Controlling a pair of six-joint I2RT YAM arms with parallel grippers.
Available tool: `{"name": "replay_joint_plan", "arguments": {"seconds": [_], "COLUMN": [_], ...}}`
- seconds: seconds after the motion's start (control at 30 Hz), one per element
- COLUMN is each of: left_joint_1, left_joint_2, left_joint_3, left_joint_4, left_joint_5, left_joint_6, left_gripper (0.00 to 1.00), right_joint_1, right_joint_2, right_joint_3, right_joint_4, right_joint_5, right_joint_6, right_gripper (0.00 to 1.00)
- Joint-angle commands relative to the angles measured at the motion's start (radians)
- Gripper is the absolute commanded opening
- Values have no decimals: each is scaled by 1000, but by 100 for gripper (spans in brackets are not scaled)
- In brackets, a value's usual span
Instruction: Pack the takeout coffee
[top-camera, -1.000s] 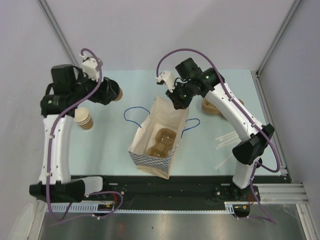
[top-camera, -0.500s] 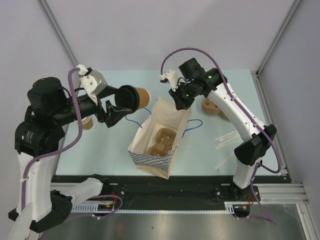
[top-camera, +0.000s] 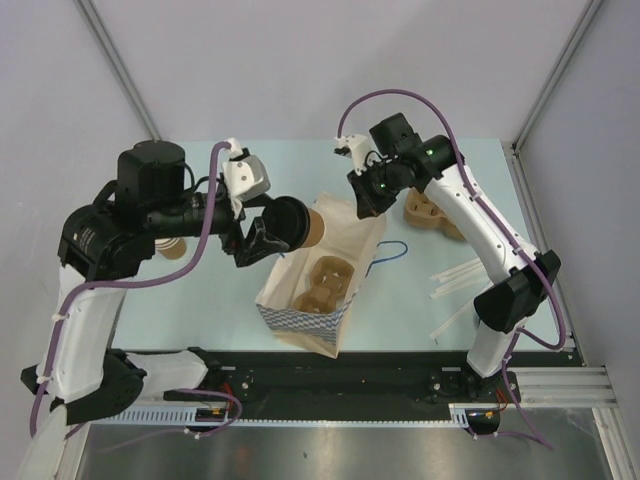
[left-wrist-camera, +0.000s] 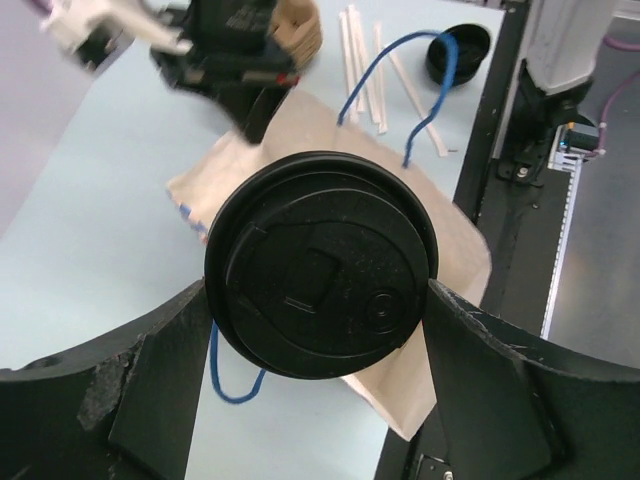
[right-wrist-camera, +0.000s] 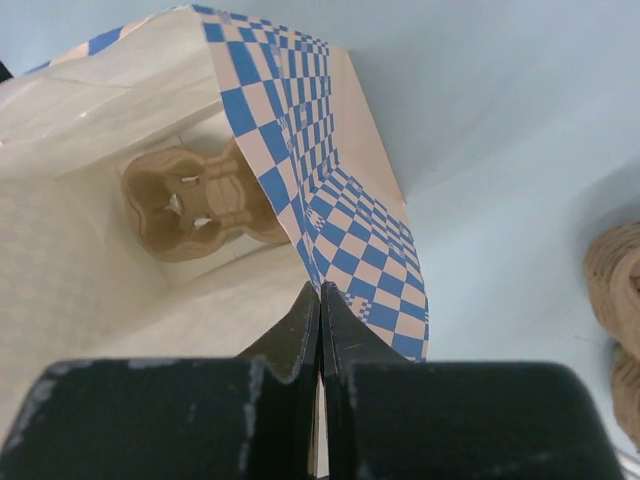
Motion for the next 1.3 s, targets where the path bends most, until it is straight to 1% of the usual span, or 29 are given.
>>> {"name": "replay_joint_plan", "arguments": {"seconds": [0.0,0.03,0.07,0.13,0.17,0.2,0.37,0.47,0.53,0.57,0.67,0.7,0.77,0.93,1.03,1.17,1.23,1.27], "left_joint_1": [-112,-130,-144,-147,-149,-149,-149,-156,-156,-156,-140,-130,-120,-81,-48,-26,-26,-26], "left_joint_2": [33,36,33,21,9,7,69,127,176,193,231,239,272,305,320,322,300,293], "left_joint_3": [47,17,-54,-142,-186,-263,-385,-380,-342,-322,-244,-228,-172,-142,-142,-156,-165,-178], "left_joint_4": [-60,-60,-49,-23,24,46,86,83,58,19,-17,-23,-55,-52,-45,-54,-57,-60], "left_joint_5": [-49,-51,-66,-52,-63,-71,-114,-198,-238,-244,-264,-265,-258,-265,-246,-201,-172,-160], "left_joint_6": [47,45,42,45,42,36,24,53,79,102,142,145,151,189,197,214,228,237], "left_gripper": [26,26,26,25,25,25,24,24,23,23,24,23,23,23,23,23,23,23], "right_joint_1": [1,1,1,1,-2,-6,-48,-57,-83,-94,-134,-140,-160,-154,-141,-118,-123,-127], "right_joint_2": [-61,-64,-67,-67,-66,-64,-89,-107,-118,-124,-171,-194,-219,-268,-282,-311,-316,-303], "right_joint_3": [-9,-8,-10,1,7,10,-49,-88,-111,-134,-186,-224,-250,-289,-295,-342,-341,-315], "right_joint_4": [34,37,36,27,22,19,2,3,-4,-9,-13,-16,-20,-46,-66,-81,-89,-92], "right_joint_5": [51,56,59,65,72,77,10,-24,-87,-111,-187,-203,-259,-345,-378,-415,-412,-409], "right_joint_6": [121,151,165,190,199,207,228,228,285,296,328,336,378,438,451,437,420,408], "right_gripper": [0,0,0,0,0,0,0,0,0,0,0,0,0,1,8,40,46,53]}}
